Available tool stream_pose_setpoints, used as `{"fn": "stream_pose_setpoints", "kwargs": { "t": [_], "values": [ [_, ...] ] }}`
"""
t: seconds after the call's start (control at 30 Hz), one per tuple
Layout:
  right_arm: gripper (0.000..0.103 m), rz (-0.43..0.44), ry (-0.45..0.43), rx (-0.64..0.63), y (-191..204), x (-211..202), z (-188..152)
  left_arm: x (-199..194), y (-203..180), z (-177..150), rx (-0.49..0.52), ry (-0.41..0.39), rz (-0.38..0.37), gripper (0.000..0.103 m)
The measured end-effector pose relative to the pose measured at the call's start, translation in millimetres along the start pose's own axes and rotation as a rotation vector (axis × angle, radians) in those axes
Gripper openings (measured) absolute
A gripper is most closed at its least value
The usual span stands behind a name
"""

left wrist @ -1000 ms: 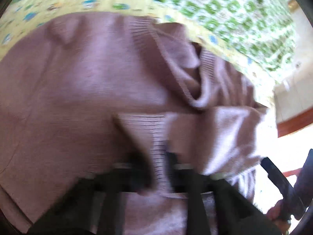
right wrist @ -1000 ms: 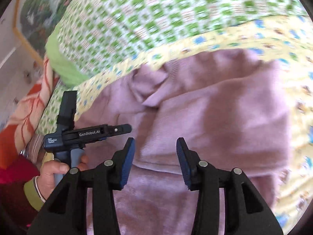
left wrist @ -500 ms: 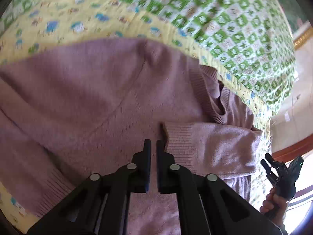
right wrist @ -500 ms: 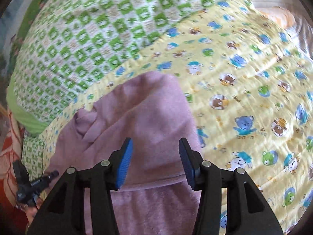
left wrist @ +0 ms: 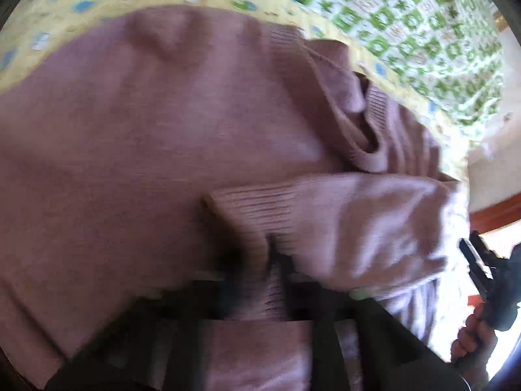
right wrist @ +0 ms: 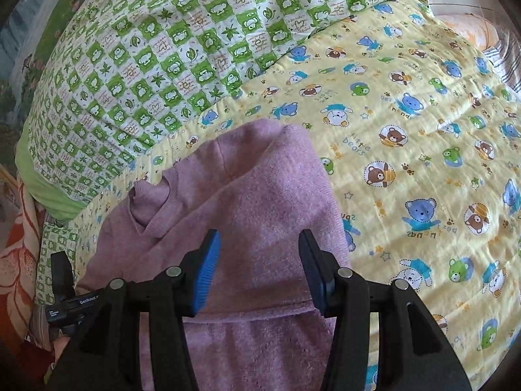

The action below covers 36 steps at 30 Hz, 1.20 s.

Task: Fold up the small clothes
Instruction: 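Grasp the other sleeve cuff with the left gripper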

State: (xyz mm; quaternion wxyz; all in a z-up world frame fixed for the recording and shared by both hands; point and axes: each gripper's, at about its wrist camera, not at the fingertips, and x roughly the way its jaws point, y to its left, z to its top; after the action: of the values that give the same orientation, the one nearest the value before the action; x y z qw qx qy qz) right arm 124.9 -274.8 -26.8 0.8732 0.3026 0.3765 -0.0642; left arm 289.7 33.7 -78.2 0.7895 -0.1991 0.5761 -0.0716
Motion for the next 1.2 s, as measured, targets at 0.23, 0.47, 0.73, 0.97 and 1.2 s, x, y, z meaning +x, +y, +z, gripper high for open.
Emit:
{"fn": "stream_pose_setpoints", "kwargs": {
  "t": [0.23, 0.47, 0.73, 0.97, 1.2],
  "values": [
    [0.052, -0.019, -0.035, 0.014, -11.4, -12.6, 3.9, -96.5, -19.7, -6.0, 0.008, -0.259, -0.073, 0.004],
    [0.051, -0.058, -0.043, 0.038, -25.3, -9.3, 9.3, -82.4, 42.4, -15.1, -0.090, -0.219, 0.034, 0.004],
    [0.059, -0.041, 0.040, -0.010, -14.9, 34.5, 29.6, -60.6, 66.2, -32.3, -0.132, -0.176, 0.094, 0.004],
    [0.011, -0.035, 0.179, -0.066, -6.4, 95.7, 40.6, -52.2, 67.1, -36.0, -0.134, -0.161, 0.099, 0.004],
    [0.010, -0.097, 0.155, -0.123, -12.9, 80.6, 56.3, -38.3, 44.7, -25.7, -0.061, -0.155, 0.135, 0.004]
  ]
}}
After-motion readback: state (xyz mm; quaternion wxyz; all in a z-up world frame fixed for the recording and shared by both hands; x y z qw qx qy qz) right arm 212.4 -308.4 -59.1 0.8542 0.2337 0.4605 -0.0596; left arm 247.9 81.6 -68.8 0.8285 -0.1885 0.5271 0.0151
